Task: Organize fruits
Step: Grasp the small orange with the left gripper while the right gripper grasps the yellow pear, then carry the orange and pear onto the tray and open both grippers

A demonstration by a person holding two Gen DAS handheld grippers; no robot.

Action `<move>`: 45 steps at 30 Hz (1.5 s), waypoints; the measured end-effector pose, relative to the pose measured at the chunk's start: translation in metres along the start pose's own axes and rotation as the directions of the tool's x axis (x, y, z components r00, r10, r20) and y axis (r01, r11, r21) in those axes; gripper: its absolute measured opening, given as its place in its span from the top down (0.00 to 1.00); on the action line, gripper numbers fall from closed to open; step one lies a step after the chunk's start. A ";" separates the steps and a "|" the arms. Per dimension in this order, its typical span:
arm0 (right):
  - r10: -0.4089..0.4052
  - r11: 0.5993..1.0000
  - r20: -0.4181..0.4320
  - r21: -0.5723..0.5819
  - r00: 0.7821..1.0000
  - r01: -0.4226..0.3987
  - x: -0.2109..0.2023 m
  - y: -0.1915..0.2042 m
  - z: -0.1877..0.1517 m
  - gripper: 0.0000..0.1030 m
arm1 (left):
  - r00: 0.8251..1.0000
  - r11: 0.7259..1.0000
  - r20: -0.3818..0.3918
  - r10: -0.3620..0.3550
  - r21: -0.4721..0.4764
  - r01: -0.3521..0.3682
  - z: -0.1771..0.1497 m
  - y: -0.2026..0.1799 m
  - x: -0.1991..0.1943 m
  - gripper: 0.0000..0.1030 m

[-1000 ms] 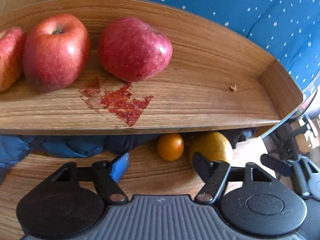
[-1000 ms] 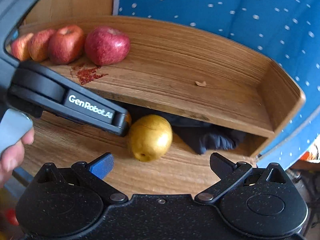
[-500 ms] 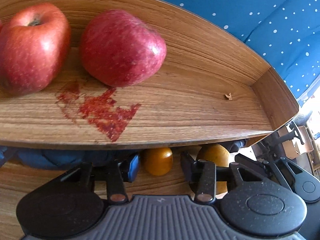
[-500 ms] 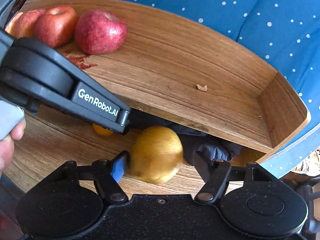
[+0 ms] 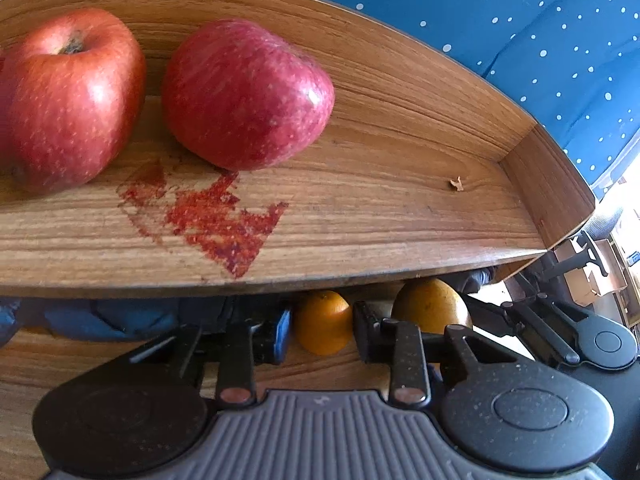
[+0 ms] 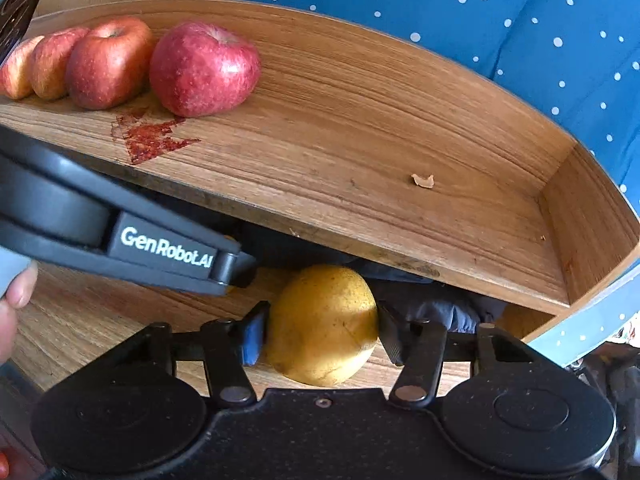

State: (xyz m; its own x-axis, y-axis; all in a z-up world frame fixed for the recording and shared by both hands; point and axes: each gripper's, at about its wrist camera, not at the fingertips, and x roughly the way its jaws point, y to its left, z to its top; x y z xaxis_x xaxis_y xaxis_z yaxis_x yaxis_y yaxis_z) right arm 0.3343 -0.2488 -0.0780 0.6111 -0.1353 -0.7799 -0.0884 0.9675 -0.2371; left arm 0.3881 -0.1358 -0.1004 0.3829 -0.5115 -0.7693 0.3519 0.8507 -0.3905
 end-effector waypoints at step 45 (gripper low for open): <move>0.138 0.979 0.047 0.145 0.989 -0.144 -0.124 0.026 -0.097 0.44 | 0.989 0.995 -0.116 0.090 0.049 -0.085 -0.090 -0.032 -0.090 0.66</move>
State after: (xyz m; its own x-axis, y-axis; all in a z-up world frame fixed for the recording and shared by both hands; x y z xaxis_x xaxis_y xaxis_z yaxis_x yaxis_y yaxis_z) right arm 0.1796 -0.2274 -0.0436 0.6291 0.0100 -0.7773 -0.0602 0.9975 -0.0359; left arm 0.2654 -0.1056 -0.0643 0.3110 -0.4153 -0.8549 0.3599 0.8840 -0.2985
